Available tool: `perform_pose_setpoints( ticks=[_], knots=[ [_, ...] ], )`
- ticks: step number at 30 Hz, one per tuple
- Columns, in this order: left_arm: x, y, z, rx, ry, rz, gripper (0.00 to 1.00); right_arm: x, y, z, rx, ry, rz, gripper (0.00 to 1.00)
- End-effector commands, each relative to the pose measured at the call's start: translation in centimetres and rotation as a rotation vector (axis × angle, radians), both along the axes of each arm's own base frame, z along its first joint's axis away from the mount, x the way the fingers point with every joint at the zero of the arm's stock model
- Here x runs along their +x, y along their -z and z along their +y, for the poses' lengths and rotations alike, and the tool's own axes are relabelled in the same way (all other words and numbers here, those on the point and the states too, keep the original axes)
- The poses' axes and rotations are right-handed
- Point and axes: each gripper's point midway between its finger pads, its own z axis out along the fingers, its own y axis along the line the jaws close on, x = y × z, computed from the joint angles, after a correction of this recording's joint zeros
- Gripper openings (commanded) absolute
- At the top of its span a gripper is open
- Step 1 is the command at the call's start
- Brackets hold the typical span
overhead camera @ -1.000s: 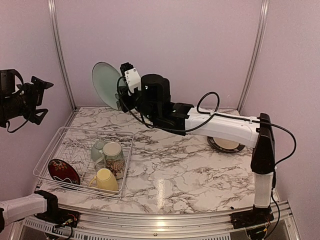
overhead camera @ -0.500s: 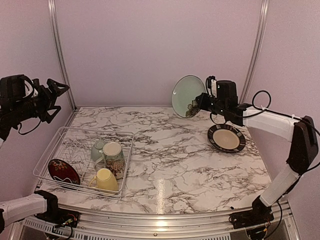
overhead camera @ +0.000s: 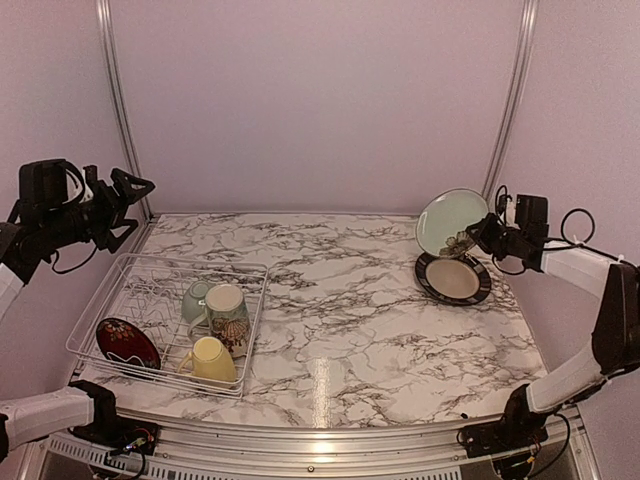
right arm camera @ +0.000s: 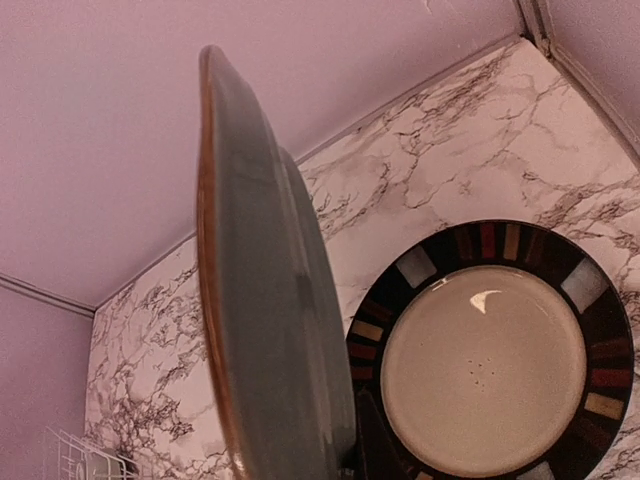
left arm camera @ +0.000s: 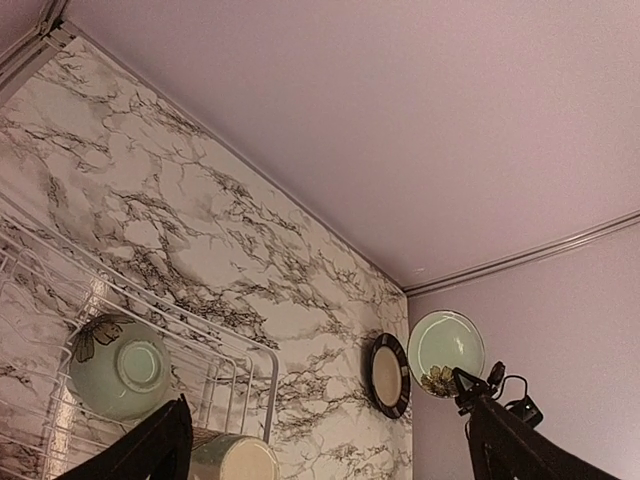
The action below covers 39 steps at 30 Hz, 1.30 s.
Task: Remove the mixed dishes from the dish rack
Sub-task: Place the plate with another plate.
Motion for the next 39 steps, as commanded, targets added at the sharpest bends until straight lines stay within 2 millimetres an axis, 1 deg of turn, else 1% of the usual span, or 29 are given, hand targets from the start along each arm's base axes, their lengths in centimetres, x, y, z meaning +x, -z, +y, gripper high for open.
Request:
perform_pose_setpoints(
  ticks=[1,5,7,12,15,18,23,28,33,39],
  knots=[
    [0.1,-0.8,-0.8,-0.001,0.052,-0.058,0.99,-0.7,-3.0,0.0,0.144,-0.069,-0.104,0.0],
    [-0.2,-0.9,-1.2,-0.021,0.073,-0.072,0.99,-1.1,-1.7,-0.7,0.211,-0.071,-0.074,0.0],
    [-0.5,-1.1,-1.4,-0.028,0.083,-0.081,0.99,-1.3,-0.6,-1.3,0.243,-0.052,-0.046,0.0],
    [-1.1,-1.3,-1.1,-0.024,0.072,-0.088,0.99,-1.2,1.9,-3.6,0.294,0.031,0.012,0.0],
    [-1.5,-1.2,-0.8,-0.024,0.059,-0.091,0.99,-0.8,4.5,-4.6,0.304,0.083,0.102,0.0],
    [-1.6,-1.0,-0.8,-0.032,0.058,-0.085,0.99,-0.4,6.1,-5.0,0.328,0.095,0.14,0.0],
    [-1.9,-0.9,-0.9,-0.046,0.064,-0.081,0.99,-0.1,7.3,-5.8,0.322,0.144,0.127,0.0],
    [-2.5,-1.1,-0.9,-0.053,0.064,-0.088,0.99,0.1,8.7,-5.8,0.335,0.142,0.132,0.0],
    [-2.6,-1.3,-1.0,-0.059,0.064,-0.092,0.99,0.0,9.4,-5.6,0.353,0.134,0.118,0.0],
    [-2.3,-1.2,-1.1,-0.051,0.067,-0.084,0.99,0.0,9.7,-5.9,0.335,0.142,0.117,0.01]
  ],
)
